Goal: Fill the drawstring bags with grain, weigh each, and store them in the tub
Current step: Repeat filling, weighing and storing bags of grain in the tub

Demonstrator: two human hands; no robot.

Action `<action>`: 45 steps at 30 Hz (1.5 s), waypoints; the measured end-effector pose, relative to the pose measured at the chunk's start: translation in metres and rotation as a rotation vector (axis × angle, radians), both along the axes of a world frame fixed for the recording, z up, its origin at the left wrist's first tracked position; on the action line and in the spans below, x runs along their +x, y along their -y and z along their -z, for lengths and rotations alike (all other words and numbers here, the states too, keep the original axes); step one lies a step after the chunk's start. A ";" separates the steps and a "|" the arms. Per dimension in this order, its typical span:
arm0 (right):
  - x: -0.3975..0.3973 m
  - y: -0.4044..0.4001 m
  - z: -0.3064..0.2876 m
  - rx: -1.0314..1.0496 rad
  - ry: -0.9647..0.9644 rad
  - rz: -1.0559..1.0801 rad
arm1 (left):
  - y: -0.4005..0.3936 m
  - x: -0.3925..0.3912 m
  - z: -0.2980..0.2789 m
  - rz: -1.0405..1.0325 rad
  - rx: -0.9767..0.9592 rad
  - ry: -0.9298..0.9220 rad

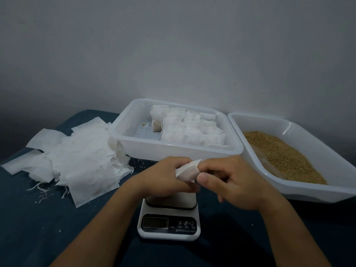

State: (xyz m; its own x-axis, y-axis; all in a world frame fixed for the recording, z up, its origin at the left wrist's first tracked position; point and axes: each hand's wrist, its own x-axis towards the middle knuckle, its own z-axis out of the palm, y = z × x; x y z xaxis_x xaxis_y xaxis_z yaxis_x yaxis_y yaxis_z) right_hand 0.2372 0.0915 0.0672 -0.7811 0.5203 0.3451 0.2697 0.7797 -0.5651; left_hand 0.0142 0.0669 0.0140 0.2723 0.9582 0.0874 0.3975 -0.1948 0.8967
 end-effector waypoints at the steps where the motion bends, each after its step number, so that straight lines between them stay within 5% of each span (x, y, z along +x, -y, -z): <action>1: 0.005 -0.002 -0.003 0.028 -0.050 0.050 | -0.001 -0.001 0.001 -0.027 0.021 0.002; 6: 0.050 -0.061 -0.007 0.202 -0.345 0.809 | -0.004 0.000 0.009 -0.168 0.167 -0.054; 9: 0.102 -0.111 0.003 0.043 0.137 1.104 | -0.005 0.004 0.012 -0.198 0.227 -0.047; 12: 0.123 -0.129 0.012 -0.128 0.646 1.075 | -0.004 0.005 0.015 -0.213 0.252 -0.038; 17: 0.115 -0.133 0.014 -0.091 0.868 1.067 | -0.004 0.011 0.018 -0.245 0.289 -0.076; 26: 0.143 -0.166 0.000 0.095 0.745 1.351 | -0.008 0.013 0.024 -0.346 0.388 -0.220; 34: 0.181 -0.181 -0.003 0.253 0.993 1.466 | -0.009 0.011 0.024 -0.401 0.376 -0.202; 45: 0.156 -0.190 0.023 -0.326 0.331 1.267 | -0.007 0.013 0.022 -0.412 0.314 -0.080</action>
State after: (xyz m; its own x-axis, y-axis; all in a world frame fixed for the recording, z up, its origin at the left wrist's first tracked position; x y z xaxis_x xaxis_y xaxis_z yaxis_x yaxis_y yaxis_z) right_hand 0.3934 0.2811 0.0443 0.2717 0.9615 -0.0415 0.8569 -0.2613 -0.4444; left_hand 0.0272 0.0735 -0.0080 -0.1040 0.9184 0.3817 0.5629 -0.2621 0.7839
